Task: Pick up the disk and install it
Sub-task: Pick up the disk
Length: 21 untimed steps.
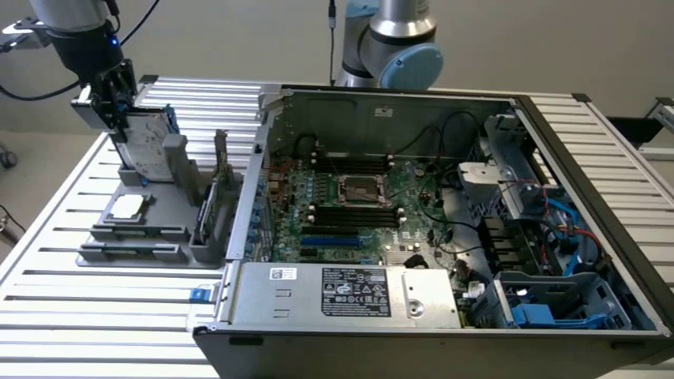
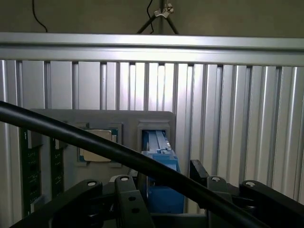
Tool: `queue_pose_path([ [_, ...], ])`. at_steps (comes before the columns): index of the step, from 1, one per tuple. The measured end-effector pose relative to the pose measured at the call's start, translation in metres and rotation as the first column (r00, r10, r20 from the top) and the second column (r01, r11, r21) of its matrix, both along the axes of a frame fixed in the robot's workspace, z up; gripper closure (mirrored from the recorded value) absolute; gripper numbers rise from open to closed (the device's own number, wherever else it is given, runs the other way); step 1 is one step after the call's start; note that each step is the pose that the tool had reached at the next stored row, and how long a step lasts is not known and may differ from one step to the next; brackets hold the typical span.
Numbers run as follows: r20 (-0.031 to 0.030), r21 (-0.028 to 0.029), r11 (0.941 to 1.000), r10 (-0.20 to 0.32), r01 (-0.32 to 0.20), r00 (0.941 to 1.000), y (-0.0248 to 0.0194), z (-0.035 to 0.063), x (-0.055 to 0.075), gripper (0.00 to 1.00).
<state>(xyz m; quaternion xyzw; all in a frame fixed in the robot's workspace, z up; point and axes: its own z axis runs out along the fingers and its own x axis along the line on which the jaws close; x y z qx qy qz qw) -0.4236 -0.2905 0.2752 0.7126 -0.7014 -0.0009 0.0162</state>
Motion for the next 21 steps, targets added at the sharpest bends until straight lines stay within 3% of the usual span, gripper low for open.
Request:
queue_pose_path([
  [7,0.0,0.0,1.0,0.0,0.0,1.0,0.0,0.0,0.0,0.48],
  [10,0.0,0.0,1.0,0.0,0.0,1.0,-0.0001,0.0,0.0,0.62],
  [21,0.0,0.0,1.0,-0.001,0.001,1.0,-0.0061,0.0,0.0,0.62],
])
